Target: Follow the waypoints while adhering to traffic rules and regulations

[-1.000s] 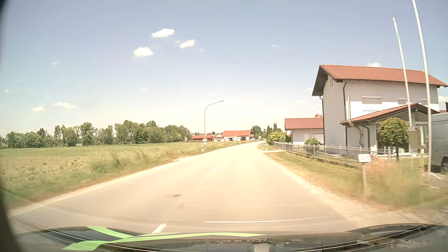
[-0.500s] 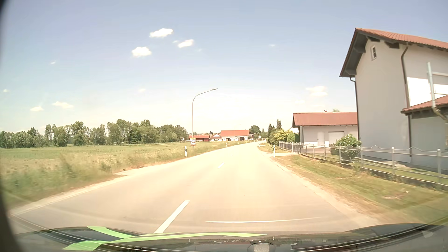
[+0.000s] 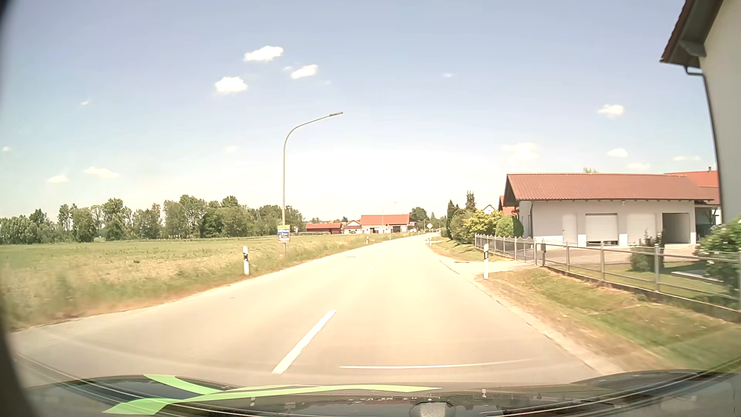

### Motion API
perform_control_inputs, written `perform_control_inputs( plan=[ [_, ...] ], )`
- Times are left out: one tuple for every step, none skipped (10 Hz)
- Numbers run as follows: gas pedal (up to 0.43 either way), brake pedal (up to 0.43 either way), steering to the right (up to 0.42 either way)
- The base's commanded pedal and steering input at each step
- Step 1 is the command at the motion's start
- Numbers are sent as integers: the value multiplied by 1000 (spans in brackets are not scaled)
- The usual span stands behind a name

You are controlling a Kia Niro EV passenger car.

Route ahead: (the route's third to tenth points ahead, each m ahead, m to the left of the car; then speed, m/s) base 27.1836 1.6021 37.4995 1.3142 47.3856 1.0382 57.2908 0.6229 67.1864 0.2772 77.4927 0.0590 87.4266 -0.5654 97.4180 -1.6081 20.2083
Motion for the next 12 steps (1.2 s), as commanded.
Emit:
perform_control_inputs(
  plan=[
    [197,0,2],
    [197,0,2],
    [197,0,3],
    [197,0,3],
    [197,0,3],
    [209,0,3],
    [209,0,3],
    [220,0,3],
    [220,0,3],
    [220,0,3],
    [228,0,3],
    [228,0,3]
  ],
)
